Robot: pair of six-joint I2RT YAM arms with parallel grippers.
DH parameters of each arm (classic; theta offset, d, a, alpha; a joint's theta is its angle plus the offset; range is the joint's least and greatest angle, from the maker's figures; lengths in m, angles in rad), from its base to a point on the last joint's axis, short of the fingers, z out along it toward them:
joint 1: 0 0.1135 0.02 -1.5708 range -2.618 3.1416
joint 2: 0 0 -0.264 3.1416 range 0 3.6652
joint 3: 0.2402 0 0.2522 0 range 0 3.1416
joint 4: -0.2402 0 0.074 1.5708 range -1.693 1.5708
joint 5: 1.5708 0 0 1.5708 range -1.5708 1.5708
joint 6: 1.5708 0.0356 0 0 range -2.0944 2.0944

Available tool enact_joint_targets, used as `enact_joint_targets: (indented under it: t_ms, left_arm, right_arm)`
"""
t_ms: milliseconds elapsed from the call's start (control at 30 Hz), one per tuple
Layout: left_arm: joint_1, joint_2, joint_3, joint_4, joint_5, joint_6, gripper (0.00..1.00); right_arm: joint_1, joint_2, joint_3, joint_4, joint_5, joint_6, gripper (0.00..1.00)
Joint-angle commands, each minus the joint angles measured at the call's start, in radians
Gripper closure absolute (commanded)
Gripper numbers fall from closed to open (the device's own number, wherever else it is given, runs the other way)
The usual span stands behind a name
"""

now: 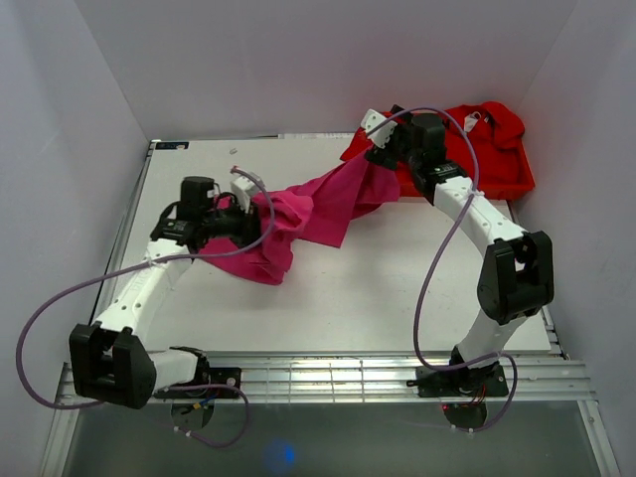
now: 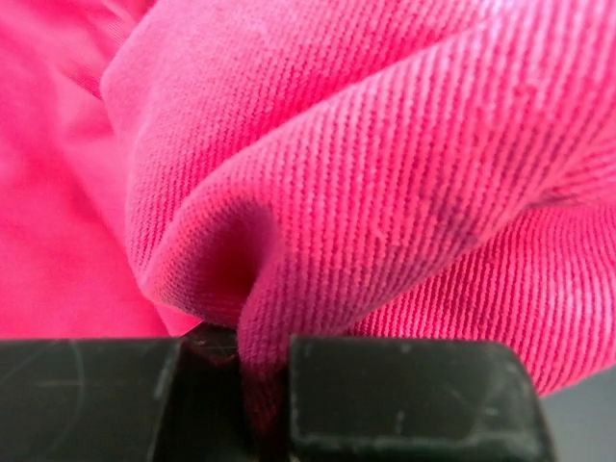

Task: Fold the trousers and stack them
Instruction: Flatten the trousers out

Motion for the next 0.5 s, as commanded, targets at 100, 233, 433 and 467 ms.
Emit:
enact_joint_targets:
  t_ms: [100,233,433,467]
  left_arm:
    - [-0.346,0.127,-0.091,0.287,-0.290,-0.126,1.00]
    - [-0.443,0.250,-0.091,0.342,-0.313,-0.186,0.99]
    - [-0.474,0.304,-0.025,0.292,-0.299,-0.179,0.25]
    - [-0.474,0.280,-0.019,0.278,-0.296,-0.165,0.17]
  right_arm:
    - [-0.024,-0.097,-0.040,-0.481,-0.111,0.081,0.10]
    - [-0.026,-0.175,-0.207,-0.502,-0.056,-0.040,0.10]
    - [-0.053,-0.186,-0.319,-0.508,0.023,-0.102,0.10]
    - [-0.061,-0.186,-0.320,-0.506,0.018,-0.100,0.10]
